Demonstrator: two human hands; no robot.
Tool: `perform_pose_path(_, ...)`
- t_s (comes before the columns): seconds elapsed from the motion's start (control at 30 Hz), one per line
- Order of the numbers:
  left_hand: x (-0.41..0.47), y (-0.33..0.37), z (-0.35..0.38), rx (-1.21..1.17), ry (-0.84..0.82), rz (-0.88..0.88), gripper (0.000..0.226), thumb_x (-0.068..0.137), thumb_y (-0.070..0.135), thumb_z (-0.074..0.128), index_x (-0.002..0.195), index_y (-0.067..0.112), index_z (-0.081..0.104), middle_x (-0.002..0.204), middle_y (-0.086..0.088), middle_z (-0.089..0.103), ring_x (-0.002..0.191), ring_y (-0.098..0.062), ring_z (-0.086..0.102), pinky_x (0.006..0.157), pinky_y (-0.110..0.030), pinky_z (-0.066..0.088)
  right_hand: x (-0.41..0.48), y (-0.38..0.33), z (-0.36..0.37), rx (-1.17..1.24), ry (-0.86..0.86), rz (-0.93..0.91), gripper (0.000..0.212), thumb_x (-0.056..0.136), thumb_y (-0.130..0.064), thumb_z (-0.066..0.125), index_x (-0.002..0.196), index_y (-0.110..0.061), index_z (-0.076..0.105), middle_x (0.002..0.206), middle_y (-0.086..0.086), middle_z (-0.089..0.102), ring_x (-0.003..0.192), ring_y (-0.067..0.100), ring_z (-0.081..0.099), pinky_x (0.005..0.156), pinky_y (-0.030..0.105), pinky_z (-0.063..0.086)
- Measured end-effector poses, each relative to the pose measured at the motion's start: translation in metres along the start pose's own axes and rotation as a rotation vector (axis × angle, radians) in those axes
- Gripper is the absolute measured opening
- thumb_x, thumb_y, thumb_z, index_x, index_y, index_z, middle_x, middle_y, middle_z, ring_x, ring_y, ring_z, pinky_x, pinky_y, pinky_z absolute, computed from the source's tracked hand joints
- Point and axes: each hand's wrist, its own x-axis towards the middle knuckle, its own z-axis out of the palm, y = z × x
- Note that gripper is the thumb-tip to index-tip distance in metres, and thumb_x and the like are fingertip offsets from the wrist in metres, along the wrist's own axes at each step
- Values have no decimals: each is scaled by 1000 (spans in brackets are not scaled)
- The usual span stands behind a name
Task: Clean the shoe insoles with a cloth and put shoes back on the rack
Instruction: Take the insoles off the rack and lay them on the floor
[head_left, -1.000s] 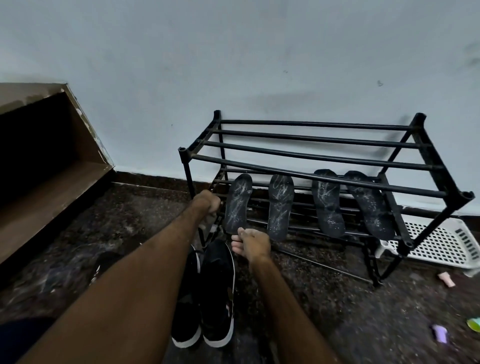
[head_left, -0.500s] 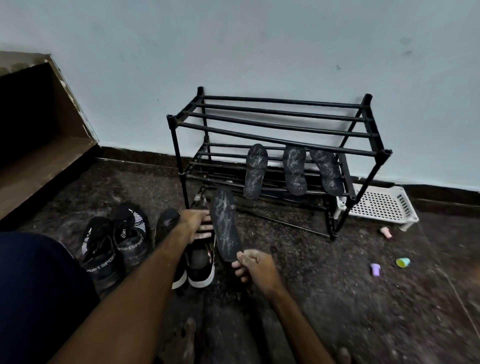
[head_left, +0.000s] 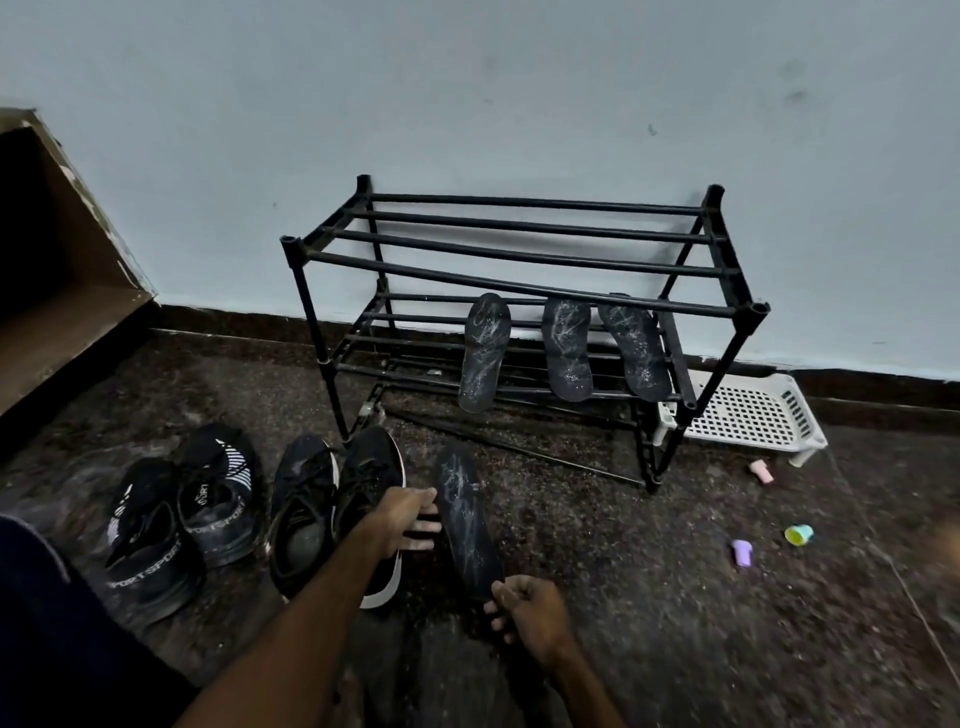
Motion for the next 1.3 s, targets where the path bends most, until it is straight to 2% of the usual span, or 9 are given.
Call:
perform_pose_path(0.17, 14, -6, 12, 136, 35, -18, 36, 102, 24, 51, 132, 3, 51, 123, -10, 54, 103, -27, 57, 77, -43, 52, 21, 19, 7, -61, -3, 32, 25, 99, -14, 55, 74, -11, 53, 61, 2, 65, 40, 7, 49, 37, 19, 33)
perform_pose_path(0.33, 9, -6, 18, 205, 95, 10, 44, 100, 26, 55, 137, 3, 49, 129, -10, 52, 105, -23, 52, 64, -36, 52, 29, 33, 10, -352, -74, 134, 23, 99, -28, 51, 82, -15, 61, 69, 2, 69, 42, 9, 54, 39, 19, 38)
perform_pose_path(0.47, -2, 13, 16, 152, 90, 112, 37, 102, 24, 52, 134, 5, 52, 117, -5, 55, 95, -20, 55, 73, -38, 53, 37, 33, -7, -548, -6, 121, 15, 89, -35, 59, 98, -26, 66, 89, 3, 70, 70, 18, 62, 63, 29, 53)
perform_pose_path(0.53, -10, 30, 16, 56, 94, 163, 34, 102, 21, 50, 133, 7, 54, 115, -3, 60, 94, -20, 58, 70, -38, 55, 35, 18, -12, -435, 6, 151, 19, 90, -32, 59, 99, -16, 66, 87, 9, 72, 60, 18, 61, 54, 28, 52)
perform_pose_path(0.63, -25, 54, 16, -75, 75, 224, 30, 101, 16, 51, 130, 10, 55, 126, -6, 62, 106, -25, 62, 71, -39, 57, 34, -22, -10, -121, -31, 138, 16, 100, -16, 51, 90, -8, 61, 68, 7, 66, 40, 10, 51, 35, 17, 36)
perform_pose_path(0.8, -35, 78, 11, -251, -11, 268, 34, 104, 17, 46, 136, 9, 51, 129, -9, 63, 111, -29, 62, 75, -42, 56, 65, -107, -1, 172, -16, -39, 22, 103, -25, 48, 87, -12, 59, 71, 3, 60, 47, 9, 47, 40, 17, 36)
perform_pose_path(1.0, -26, 85, 0, -340, -41, 277, 33, 105, 19, 44, 136, 10, 53, 125, -7, 66, 104, -27, 65, 84, -45, 55, 103, -179, 6, 94, 96, -108, 36, 93, -49, 59, 95, -14, 67, 89, 1, 72, 64, 11, 61, 47, 23, 47)
perform_pose_path(1.17, -20, 84, -7, -358, -38, 264, 33, 105, 18, 42, 136, 10, 53, 126, -8, 66, 106, -28, 65, 88, -47, 54, 120, -181, 18, 101, 170, -173, 14, 96, -26, 60, 95, -14, 66, 93, 5, 76, 60, 8, 61, 46, 22, 45)
perform_pose_path(1.3, -18, 80, -7, -385, -56, 238, 35, 106, 20, 41, 138, 9, 51, 127, -8, 66, 103, -27, 65, 84, -45, 55, 99, -170, 21, 184, 95, -210, 12, 98, -22, 57, 96, -12, 63, 90, 4, 75, 57, 5, 62, 44, 17, 45)
